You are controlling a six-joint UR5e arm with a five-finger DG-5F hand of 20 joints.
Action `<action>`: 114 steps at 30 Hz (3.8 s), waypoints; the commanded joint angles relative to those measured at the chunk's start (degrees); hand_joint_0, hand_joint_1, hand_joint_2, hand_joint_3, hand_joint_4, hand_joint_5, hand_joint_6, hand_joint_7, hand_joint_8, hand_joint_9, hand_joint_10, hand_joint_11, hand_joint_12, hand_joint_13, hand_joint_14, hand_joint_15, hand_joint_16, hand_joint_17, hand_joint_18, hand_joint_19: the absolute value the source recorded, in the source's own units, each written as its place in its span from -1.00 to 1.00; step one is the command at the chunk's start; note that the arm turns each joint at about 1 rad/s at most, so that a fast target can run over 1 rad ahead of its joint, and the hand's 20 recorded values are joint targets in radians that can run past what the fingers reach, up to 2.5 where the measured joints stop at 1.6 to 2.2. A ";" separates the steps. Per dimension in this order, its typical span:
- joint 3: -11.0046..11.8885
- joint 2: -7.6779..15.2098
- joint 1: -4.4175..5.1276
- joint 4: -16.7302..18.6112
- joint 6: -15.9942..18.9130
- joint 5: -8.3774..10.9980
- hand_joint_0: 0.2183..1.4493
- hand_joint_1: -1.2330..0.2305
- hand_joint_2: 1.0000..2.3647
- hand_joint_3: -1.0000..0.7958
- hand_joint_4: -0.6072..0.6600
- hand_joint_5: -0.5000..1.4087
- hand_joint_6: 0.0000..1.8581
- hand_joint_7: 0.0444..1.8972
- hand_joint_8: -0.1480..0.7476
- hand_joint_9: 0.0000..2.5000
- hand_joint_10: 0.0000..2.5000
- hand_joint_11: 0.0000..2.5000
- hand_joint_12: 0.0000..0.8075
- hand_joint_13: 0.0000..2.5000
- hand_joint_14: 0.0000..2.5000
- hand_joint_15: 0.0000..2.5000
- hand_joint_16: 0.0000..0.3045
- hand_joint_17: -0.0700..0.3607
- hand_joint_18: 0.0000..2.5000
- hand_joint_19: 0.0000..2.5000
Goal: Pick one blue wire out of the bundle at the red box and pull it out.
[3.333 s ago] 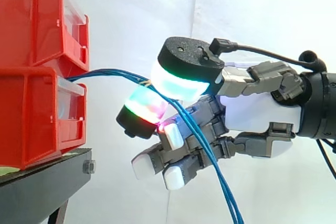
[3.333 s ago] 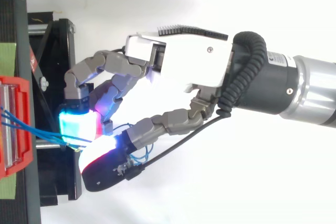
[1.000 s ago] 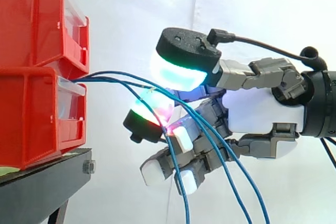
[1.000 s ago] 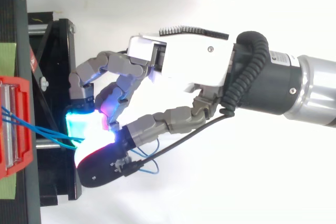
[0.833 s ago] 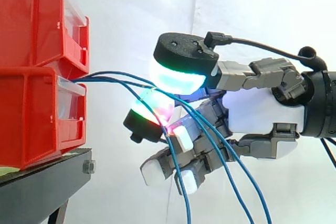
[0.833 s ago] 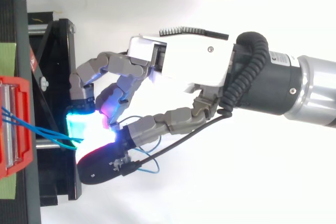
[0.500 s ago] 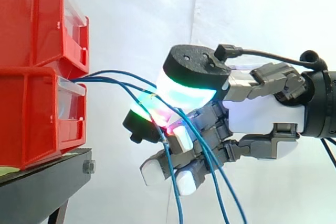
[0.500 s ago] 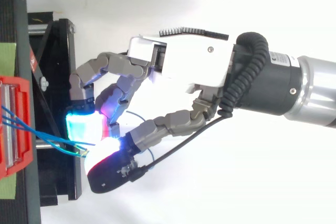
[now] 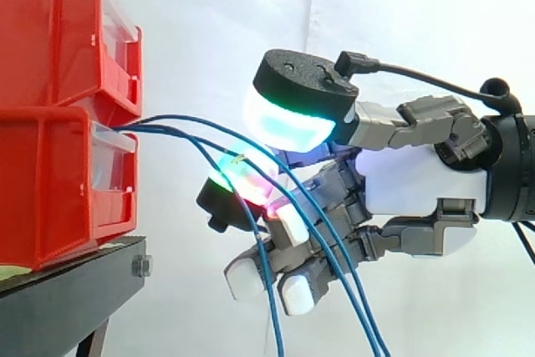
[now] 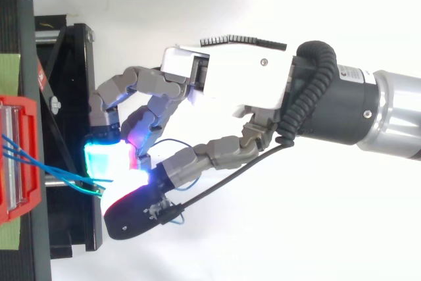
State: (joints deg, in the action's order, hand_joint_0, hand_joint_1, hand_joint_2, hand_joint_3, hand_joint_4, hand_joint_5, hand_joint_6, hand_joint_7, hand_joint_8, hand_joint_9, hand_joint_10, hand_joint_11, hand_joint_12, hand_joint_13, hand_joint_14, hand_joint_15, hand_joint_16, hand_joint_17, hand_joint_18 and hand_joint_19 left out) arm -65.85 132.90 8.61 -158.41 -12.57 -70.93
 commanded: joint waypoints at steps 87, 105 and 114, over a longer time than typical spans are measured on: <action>-5.69 -10.20 0.53 -13.94 -2.11 3.87 -0.39 -0.37 -0.97 0.08 0.16 -0.59 0.01 0.26 0.32 -0.12 -0.98 -0.40 0.21 -0.27 -0.99 -0.65 -0.57 0.01 -0.22 -0.62; -5.69 -10.29 0.61 -13.94 -2.11 3.87 -0.39 -0.35 -0.97 0.05 0.11 -0.60 0.01 0.19 0.22 -0.25 -0.99 -0.47 0.19 -0.44 -0.99 -0.68 -0.58 -0.01 -0.44 -0.67; -5.69 -10.20 0.61 -13.94 -2.11 3.87 -0.39 -0.35 -0.97 0.05 0.12 -0.60 0.02 0.17 0.24 -0.23 -0.99 -0.45 0.20 -0.41 -0.99 -0.67 -0.58 -0.01 -0.43 -0.66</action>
State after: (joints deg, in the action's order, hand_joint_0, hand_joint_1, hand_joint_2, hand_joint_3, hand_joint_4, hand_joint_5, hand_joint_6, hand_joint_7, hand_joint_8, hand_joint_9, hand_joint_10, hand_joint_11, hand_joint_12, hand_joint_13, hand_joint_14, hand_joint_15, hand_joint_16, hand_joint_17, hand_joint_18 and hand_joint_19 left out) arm -71.54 122.67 9.23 -172.35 -14.68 -67.06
